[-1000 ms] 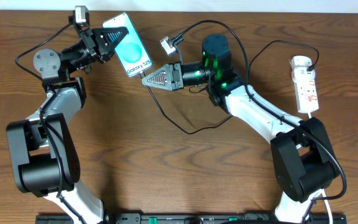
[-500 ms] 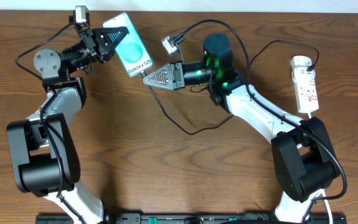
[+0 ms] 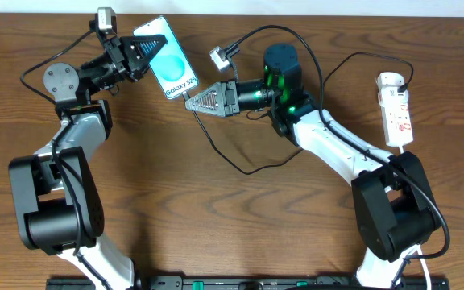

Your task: Plug charger to phone and switch on socket

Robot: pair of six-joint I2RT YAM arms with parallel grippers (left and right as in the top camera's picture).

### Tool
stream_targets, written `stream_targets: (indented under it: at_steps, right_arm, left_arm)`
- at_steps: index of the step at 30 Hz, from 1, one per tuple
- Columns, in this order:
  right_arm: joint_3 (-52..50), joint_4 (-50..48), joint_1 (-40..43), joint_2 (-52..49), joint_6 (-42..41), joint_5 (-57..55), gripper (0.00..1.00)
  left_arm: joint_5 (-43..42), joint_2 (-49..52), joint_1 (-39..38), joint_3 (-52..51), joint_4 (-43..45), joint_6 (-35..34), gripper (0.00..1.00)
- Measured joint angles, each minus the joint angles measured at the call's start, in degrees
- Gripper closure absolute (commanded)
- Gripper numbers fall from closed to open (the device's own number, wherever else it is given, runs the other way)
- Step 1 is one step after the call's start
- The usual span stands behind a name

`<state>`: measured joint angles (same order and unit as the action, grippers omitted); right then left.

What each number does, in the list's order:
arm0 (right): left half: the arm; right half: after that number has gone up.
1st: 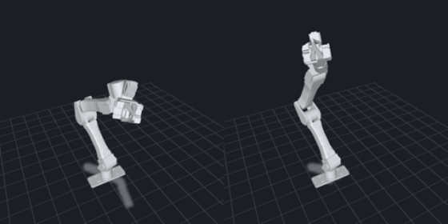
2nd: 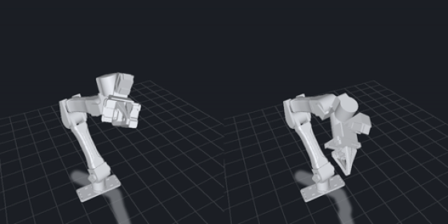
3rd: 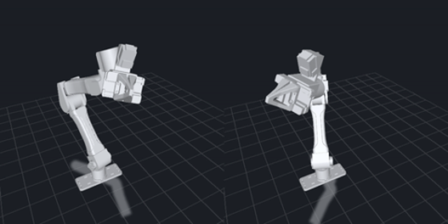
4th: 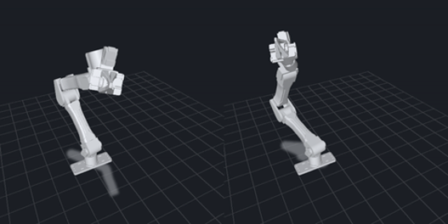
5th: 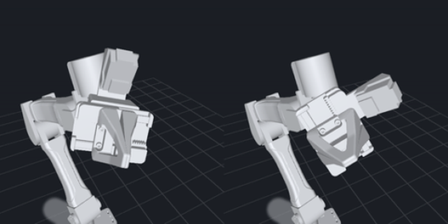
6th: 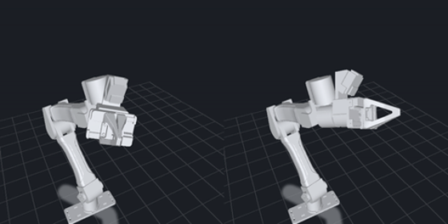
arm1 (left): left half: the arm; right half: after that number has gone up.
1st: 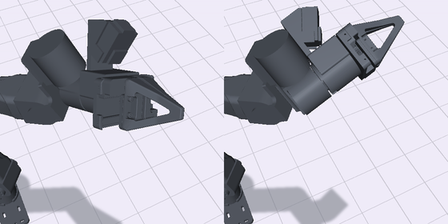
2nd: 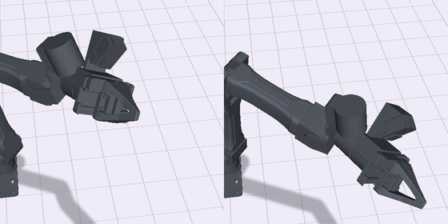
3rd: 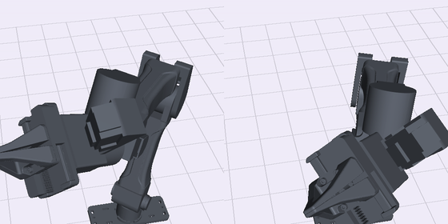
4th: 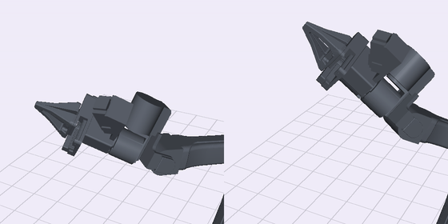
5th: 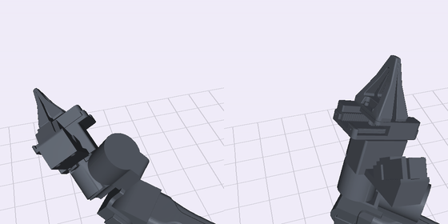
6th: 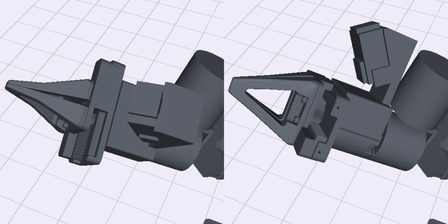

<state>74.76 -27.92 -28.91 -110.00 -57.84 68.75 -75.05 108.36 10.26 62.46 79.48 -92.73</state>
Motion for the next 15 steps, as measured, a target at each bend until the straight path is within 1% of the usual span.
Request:
stream_targets:
  at_steps: [15]
  right_arm:
    - [0.0, 0.9, 0.0, 0.0, 0.2, -0.3, 0.99]
  left_arm:
    - [0.2, 0.0, -0.1, 0.0, -0.2, 0.2, 0.93]
